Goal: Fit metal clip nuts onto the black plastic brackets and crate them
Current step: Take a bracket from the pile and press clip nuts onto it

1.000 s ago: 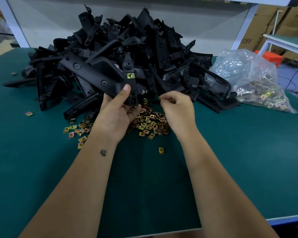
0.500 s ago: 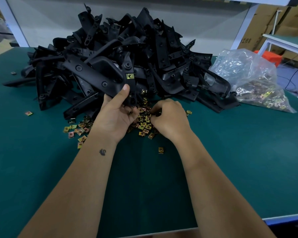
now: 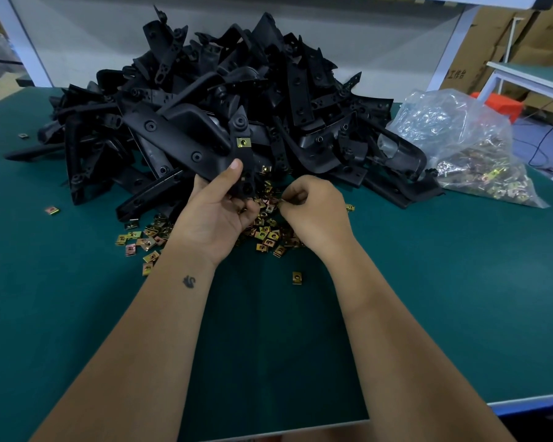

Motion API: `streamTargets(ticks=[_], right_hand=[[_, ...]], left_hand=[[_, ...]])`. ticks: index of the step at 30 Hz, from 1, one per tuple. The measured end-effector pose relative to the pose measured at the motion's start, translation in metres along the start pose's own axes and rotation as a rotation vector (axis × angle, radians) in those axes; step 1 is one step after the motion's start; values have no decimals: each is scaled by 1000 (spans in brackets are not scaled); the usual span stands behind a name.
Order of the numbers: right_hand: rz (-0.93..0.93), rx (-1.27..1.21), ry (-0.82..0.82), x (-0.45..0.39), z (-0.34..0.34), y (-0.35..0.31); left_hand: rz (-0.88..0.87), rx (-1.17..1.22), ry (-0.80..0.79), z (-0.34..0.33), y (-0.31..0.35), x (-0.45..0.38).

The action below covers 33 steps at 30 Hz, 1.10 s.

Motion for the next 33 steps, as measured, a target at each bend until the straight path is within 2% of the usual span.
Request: streamTargets(ticks=[4,14,20,28,33], right_hand=[[-112,-303,23,-1,4,2],[-84,-679,-52,1,5,-8],[-44,-593,-20,1,4,-11],[-64,-473,-122,5,-4,-14],[-5,-480,-118,6,-1,-19]], left_hand=[[-4,13,-3,0,0,-1],[-181,-191,35,-8,2,-1],[-226,-163,67,-3,2,-7],[-280,-169,94,3,1,-10],[-272,-137,128,6,3,-10]])
Point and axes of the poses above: each hand's wrist, its own x-axis away from the middle knuckle, its own z-axis out of the back of the hand, y = z × x, the point moved 5 cm from there along -x, towards the middle knuckle, and after that the axes turned 4 degrees about y, right-handed, at the moved point
